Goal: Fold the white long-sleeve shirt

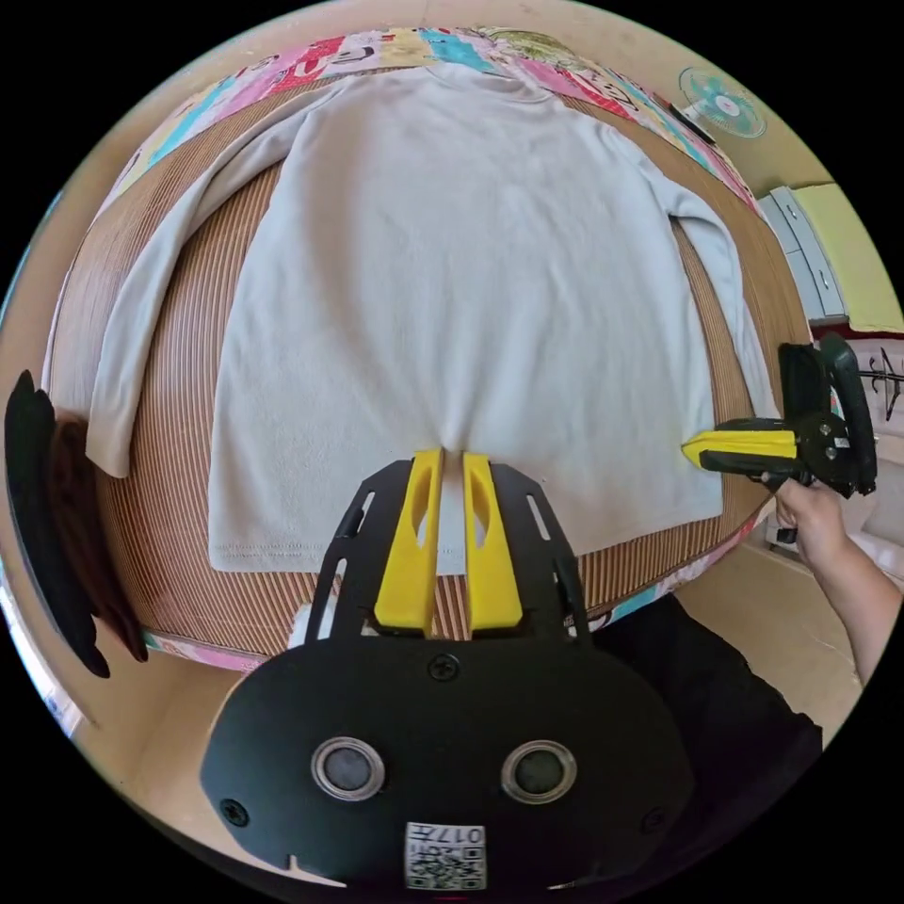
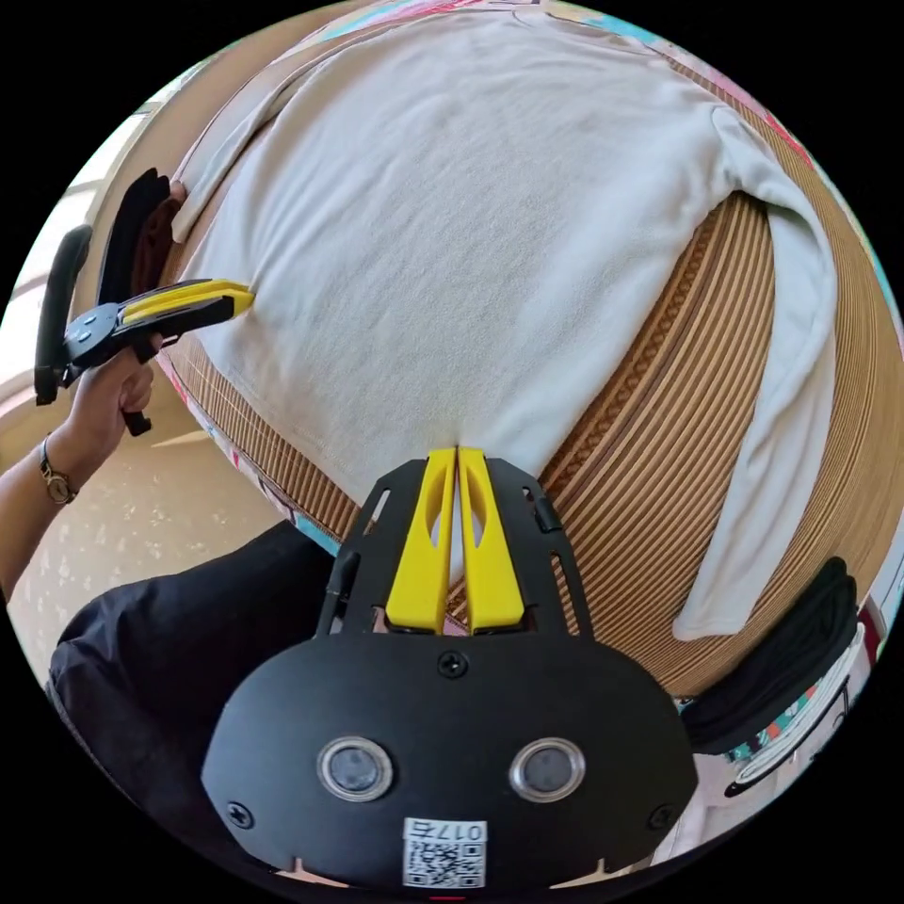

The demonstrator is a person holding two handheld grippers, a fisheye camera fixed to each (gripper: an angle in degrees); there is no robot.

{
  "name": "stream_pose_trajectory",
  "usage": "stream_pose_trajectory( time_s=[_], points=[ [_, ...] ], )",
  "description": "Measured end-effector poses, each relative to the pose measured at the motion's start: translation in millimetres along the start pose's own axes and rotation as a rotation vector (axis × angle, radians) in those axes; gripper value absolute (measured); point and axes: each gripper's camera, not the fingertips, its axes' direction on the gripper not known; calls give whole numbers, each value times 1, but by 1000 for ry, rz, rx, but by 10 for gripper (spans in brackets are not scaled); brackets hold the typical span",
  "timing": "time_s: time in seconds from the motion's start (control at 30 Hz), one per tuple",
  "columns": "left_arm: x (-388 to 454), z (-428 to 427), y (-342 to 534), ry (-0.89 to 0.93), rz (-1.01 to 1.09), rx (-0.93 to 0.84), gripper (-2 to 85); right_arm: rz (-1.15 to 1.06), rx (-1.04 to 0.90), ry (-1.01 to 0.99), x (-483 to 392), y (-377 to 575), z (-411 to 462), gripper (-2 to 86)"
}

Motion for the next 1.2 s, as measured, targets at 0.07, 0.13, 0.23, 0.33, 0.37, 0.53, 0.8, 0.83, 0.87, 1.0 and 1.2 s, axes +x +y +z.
stream_pose_trajectory(
  time_s=[0.07, 0.13, 0.23, 0.33, 0.37, 0.53, 0.8, 0.83, 0.87, 1.0, 1.2],
  points=[
    [15, -4, 35, 50, 0, -94, 29, 23, -35, 26, -4, 42, 7, 6],
    [24, -5, 67, 104, 29, -154, 24, 25, -71, 55, -11, 103, 16, 5],
    [22, -11, 114, 214, 18, -269, 23, 81, -133, -8, -4, 168, 17, 4],
    [-28, -54, 149, 288, -107, -164, 31, 231, -210, -10, 19, 228, 14, 4],
    [-60, -77, 157, 275, -166, -102, 39, 250, -198, -35, 23, 241, 10, 4],
    [-223, -153, 159, 52, -415, 67, 81, 399, -89, -270, 48, 342, -27, 5],
    [-364, -178, 90, -245, -278, -46, 96, 391, -113, -239, 31, 424, -79, 4],
    [-369, -169, 82, -242, -247, -117, 98, 382, -116, -232, 28, 434, -87, 3],
    [-371, -163, 79, -250, -221, -165, 95, 379, -118, -230, 27, 438, -92, 3],
    [-379, -178, 83, -242, -182, -209, 39, 395, -83, -240, 20, 476, -128, 3],
    [-426, -238, 108, 229, -100, -405, -5, 448, -20, -310, 22, 548, -167, 4]
  ],
)
